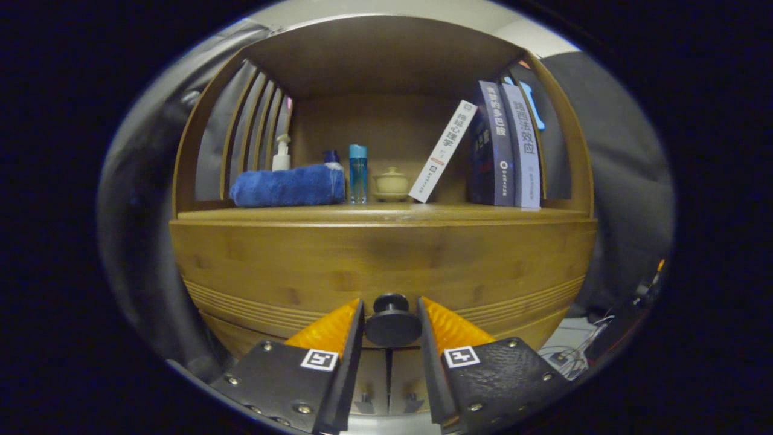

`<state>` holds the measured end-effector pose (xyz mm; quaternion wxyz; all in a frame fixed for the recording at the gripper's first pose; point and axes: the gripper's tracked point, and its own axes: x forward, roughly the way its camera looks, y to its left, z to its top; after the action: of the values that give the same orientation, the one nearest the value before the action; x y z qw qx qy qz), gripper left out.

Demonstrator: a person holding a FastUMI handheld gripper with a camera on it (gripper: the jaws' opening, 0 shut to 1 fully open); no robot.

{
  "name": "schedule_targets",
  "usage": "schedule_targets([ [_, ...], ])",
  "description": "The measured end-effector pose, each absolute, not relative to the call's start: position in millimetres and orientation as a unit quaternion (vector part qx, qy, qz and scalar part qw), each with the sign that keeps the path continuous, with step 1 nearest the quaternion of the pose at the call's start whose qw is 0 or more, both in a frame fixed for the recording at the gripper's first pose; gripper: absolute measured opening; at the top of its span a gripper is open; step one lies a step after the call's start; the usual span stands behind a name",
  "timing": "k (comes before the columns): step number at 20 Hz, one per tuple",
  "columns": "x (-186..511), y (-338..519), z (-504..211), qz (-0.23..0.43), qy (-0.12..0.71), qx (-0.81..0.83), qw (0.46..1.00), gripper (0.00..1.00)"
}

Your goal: Pull open the drawer, take out the items inside it, and place them on the countertop above the cabinet.

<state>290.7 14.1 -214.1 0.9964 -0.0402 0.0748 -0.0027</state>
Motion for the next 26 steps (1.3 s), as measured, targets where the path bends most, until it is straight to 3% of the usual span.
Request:
schedule_targets([
  [10,290.2,13.4,-211.1,0.009,0.052,0.110,0.993,0.46],
  [12,293.6,13.9,-213.3,0.022,0.058,0.083,0.995,0.46],
  [18,282.3,10.0,-213.5,0.027,0.062,-0.005,0.998,0.31],
  [26,219.5,2.9,-208.8,0.020,0.070,0.011,0.997,0.31],
])
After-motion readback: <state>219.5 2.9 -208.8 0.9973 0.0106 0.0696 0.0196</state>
